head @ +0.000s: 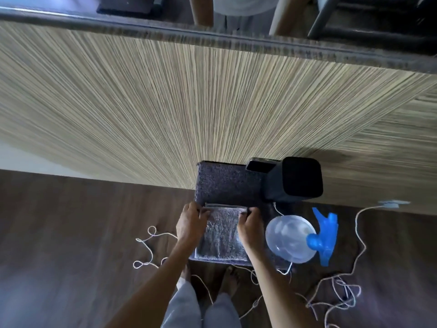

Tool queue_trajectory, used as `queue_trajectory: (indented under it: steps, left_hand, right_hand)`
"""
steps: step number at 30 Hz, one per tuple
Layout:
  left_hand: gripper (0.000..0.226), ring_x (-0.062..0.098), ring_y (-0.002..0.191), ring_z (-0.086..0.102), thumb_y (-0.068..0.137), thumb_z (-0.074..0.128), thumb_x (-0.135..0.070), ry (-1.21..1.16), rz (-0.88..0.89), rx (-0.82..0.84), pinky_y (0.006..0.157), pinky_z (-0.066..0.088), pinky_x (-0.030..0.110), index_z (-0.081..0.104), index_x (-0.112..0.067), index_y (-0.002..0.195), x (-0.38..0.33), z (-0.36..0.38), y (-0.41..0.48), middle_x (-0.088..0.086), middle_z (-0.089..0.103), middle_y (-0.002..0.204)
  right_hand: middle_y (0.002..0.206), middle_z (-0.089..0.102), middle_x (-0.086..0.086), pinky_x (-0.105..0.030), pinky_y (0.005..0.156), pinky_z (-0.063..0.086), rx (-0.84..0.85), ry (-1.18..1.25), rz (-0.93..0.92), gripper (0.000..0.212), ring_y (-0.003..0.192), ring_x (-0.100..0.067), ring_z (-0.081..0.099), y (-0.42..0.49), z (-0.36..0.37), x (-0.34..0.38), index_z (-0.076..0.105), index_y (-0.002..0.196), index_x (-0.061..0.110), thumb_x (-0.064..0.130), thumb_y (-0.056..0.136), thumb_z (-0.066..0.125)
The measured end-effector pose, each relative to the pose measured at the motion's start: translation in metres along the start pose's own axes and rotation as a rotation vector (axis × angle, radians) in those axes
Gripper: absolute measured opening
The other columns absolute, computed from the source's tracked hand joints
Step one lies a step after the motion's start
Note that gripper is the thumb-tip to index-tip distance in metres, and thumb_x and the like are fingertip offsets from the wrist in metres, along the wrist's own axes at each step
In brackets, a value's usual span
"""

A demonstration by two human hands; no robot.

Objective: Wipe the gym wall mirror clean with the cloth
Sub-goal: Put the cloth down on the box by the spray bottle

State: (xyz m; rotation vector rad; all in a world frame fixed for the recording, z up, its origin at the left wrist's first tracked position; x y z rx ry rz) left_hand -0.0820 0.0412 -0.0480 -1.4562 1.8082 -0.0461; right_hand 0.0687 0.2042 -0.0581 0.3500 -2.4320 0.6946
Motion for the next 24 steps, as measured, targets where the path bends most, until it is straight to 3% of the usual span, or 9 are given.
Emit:
queue_trajectory:
  steps: [4,7,10,14,18,20,24]
  left_hand:
    - [0.022,0.028,0.092,0.064,0.094,0.065,-0.036,0.063,0.064,0.005,0.076,0.051,0.039,0.064,-0.015,0.100,-0.015,-0.007,0.016,0.003,0.068,0.105]
    - [0.029,0.026,0.114,0.057,0.098,0.057,-0.036,0.177,0.143,-0.050,0.099,0.043,0.043,0.060,-0.017,0.119,-0.035,-0.008,0.024,0.005,0.061,0.125]
    - [0.051,0.026,0.143,0.036,0.103,0.040,-0.035,0.356,0.336,-0.080,0.112,0.033,0.047,0.041,-0.011,0.148,-0.059,0.007,0.014,0.009,0.037,0.157]
    - [0.061,0.028,0.144,0.039,0.098,0.034,-0.038,0.559,0.581,-0.019,0.106,0.044,0.055,0.041,-0.005,0.149,-0.033,0.043,-0.016,0.014,0.037,0.158]
    - [0.066,0.031,0.147,0.034,0.102,0.028,-0.049,0.677,0.607,-0.027,0.112,0.027,0.062,0.033,-0.007,0.153,0.005,0.049,-0.022,0.013,0.032,0.161]
    - [0.067,0.031,0.146,0.036,0.102,0.027,-0.048,0.700,0.596,-0.018,0.114,0.023,0.060,0.034,-0.004,0.152,0.004,0.049,-0.022,0.015,0.033,0.160]
    - [0.064,0.029,0.147,0.033,0.100,0.031,-0.041,0.681,0.626,-0.149,0.118,0.015,0.056,0.038,-0.002,0.151,-0.026,0.031,-0.022,0.017,0.029,0.160]
  right_hand:
    - [0.103,0.064,-0.019,-0.033,0.074,0.039,0.024,0.033,0.014,0.012,0.097,-0.036,0.061,0.011,-0.004,0.003,0.058,0.103,0.002,0.009,0.100,0.049]
    - [0.108,0.062,-0.019,-0.038,0.079,0.042,-0.079,-0.049,-0.074,0.015,0.101,-0.038,0.059,0.018,-0.013,0.023,0.059,0.110,0.003,0.010,0.096,0.056]
    - [0.126,0.061,-0.020,-0.046,0.096,0.045,-0.209,-0.261,-0.332,0.042,0.118,-0.039,0.056,0.005,0.002,0.056,0.059,0.127,0.004,0.009,0.087,0.070]
    - [0.156,0.037,-0.016,-0.053,0.113,0.033,-0.057,-0.512,-0.656,0.050,0.145,-0.030,0.036,-0.028,0.044,0.037,0.049,0.145,0.006,0.027,0.100,0.050]
    - [0.159,0.033,-0.015,-0.053,0.116,0.026,-0.043,-0.632,-0.594,0.065,0.149,-0.028,0.029,-0.035,0.035,0.000,0.039,0.150,0.003,0.047,0.103,0.030]
    - [0.158,0.035,-0.015,-0.051,0.117,0.023,-0.034,-0.595,-0.493,0.067,0.148,-0.027,0.031,-0.036,0.036,0.001,0.039,0.150,0.002,0.047,0.101,0.031]
    - [0.147,0.050,-0.020,-0.048,0.113,0.027,-0.154,-0.471,-0.487,0.059,0.137,-0.032,0.047,-0.034,0.025,0.032,0.049,0.142,-0.001,0.037,0.098,0.037]
Point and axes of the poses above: each hand's wrist, its own y-axis towards the middle knuckle, its own z-axis out of the palm, x = y × z, the point moved 9 cm from there along y, towards the middle knuckle
